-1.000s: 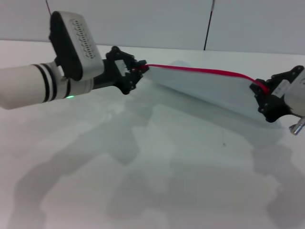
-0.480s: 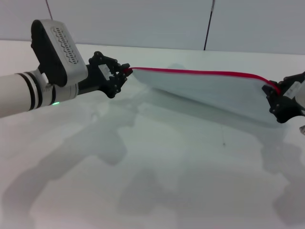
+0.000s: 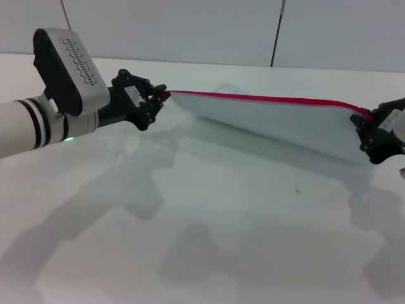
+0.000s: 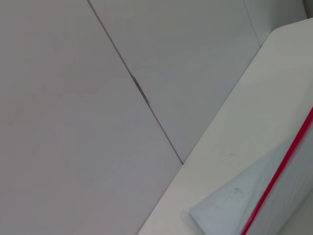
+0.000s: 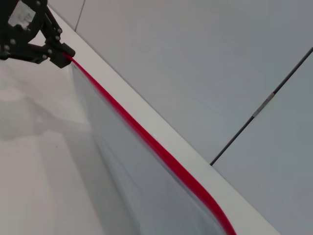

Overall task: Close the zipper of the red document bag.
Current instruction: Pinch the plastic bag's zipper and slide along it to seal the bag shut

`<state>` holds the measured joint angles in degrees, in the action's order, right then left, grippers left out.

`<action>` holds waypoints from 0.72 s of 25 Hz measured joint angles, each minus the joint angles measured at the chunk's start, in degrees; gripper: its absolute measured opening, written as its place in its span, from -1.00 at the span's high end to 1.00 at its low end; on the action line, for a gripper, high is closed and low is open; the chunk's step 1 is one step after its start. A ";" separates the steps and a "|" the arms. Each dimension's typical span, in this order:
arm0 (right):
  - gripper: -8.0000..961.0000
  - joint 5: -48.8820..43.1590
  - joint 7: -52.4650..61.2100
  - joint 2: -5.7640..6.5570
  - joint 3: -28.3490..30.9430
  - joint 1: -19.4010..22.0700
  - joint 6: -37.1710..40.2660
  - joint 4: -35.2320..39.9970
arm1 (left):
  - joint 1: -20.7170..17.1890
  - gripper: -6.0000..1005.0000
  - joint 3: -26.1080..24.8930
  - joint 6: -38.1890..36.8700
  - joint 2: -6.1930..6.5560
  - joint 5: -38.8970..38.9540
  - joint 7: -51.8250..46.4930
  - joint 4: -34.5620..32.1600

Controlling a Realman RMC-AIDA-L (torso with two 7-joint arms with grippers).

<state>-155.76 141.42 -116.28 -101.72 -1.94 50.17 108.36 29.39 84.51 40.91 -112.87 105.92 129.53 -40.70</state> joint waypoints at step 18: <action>0.88 -0.31 0.02 0.10 0.23 -0.55 -0.78 -1.00 | -0.11 0.83 -0.71 -0.30 -0.63 0.59 -0.30 -0.02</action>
<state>-156.07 141.44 -116.18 -101.49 -2.49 49.39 107.36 29.27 83.80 40.61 -113.49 106.50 129.23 -40.72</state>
